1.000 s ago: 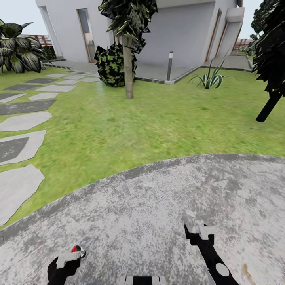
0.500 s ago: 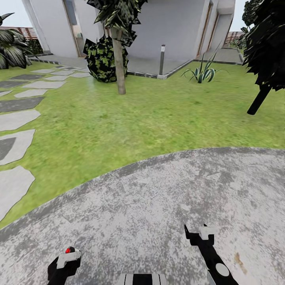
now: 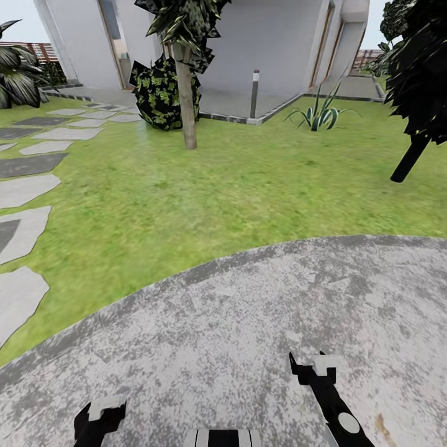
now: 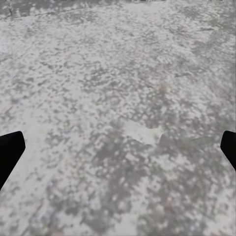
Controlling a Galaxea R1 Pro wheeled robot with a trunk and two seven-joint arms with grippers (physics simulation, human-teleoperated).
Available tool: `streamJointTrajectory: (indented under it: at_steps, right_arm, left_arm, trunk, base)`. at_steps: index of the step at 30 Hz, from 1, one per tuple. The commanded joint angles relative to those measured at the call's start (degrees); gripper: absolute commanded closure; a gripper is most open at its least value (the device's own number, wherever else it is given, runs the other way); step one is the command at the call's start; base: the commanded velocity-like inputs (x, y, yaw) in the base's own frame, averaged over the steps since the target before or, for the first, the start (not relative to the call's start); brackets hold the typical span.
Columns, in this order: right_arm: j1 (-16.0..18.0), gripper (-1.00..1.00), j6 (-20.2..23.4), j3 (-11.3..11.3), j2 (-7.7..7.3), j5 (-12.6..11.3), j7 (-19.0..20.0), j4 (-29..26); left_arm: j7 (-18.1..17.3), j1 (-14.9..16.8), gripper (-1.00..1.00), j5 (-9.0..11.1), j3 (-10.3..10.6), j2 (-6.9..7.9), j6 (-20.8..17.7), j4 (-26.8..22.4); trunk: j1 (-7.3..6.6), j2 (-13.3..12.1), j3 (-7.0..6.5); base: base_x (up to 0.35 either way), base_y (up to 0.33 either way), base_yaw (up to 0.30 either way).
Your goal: In the garden, pick up the pesticide atomizer on the floor and spray pesticide onto both trees until each tree trunk is fully covered.
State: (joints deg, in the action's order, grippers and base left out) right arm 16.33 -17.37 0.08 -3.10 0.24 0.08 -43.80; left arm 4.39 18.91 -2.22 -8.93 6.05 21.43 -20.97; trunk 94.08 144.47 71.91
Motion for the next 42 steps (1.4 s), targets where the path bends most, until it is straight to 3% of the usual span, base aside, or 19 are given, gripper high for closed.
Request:
streamJointTrajectory:
  at_steps: [1, 5, 26, 34, 42]
  right_arm:
    - [0.0, -1.00, -0.2, 0.0, -0.02, 0.0, 0.0, 0.0]
    - [0.0, -1.00, -0.2, 0.0, -0.06, 0.0, 0.0, 0.0]
    - [0.0, -1.00, -0.4, -0.1, -0.07, 0.0, 0.0, 0.0]
    - [0.0, -1.00, -0.3, -0.1, -0.07, 0.1, 0.0, 0.1]
    - [0.0, -1.00, -0.3, -0.1, -0.07, 0.1, 0.0, 0.1]
  left_arm:
    - [0.1, 0.0, -1.00, -0.2, -0.1, -0.04, 0.2, 0.1]
    - [-0.2, 0.0, -1.00, -0.2, 0.0, 0.03, 0.3, 0.1]
    - [-0.3, -0.1, -1.00, -0.2, 0.1, 0.27, 0.5, 0.1]
    - [-0.3, -0.6, -1.00, -0.2, 0.1, 0.43, 5.0, -1.7]
    - [-0.4, -0.6, -1.00, -0.3, 0.1, 0.37, 5.5, -1.9]
  trunk:
    - [-0.01, 0.0, 0.04]
    - [-0.01, 0.0, 0.04]
    - [0.53, 0.3, 5.35]
    - [0.53, 0.3, 5.41]
    - [0.53, 0.3, 5.42]
  base:
    - [0.018, 0.000, 0.000]
    - [0.004, 0.000, 0.000]
    - [0.000, 0.000, 0.000]
    - [0.000, 0.000, 0.000]
    - [0.000, 0.000, 0.000]
